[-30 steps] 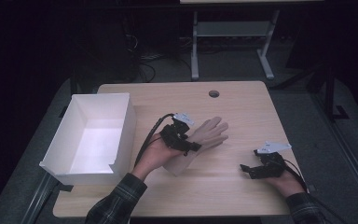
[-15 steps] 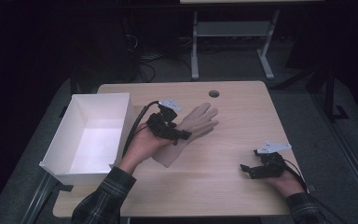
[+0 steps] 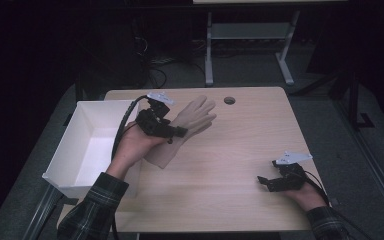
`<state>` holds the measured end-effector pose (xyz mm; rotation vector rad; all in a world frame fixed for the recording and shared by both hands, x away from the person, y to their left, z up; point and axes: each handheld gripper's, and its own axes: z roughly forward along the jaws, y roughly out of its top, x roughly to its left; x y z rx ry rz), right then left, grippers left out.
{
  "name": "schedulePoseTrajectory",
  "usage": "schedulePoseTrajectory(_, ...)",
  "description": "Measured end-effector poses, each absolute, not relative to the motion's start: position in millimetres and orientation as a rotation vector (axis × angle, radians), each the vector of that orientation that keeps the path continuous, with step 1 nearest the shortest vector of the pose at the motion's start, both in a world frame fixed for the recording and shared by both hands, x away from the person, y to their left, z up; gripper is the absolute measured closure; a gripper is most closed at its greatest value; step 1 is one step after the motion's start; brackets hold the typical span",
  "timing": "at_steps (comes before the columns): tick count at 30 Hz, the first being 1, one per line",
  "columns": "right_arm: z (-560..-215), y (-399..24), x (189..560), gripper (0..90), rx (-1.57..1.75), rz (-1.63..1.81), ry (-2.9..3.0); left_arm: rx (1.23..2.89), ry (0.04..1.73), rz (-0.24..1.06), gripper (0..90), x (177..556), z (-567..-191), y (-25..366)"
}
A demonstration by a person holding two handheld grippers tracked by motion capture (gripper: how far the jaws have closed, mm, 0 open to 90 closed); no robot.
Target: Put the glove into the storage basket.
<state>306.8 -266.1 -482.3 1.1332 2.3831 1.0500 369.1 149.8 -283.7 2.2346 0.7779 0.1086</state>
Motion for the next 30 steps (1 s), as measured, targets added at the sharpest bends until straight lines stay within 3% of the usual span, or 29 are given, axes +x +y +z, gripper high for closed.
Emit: schedulePoseTrajectory(30,-482,-265,307,12.7,1.137,1.043,2.384,2.054,1.112,0.310,70.7,368,-267,282)
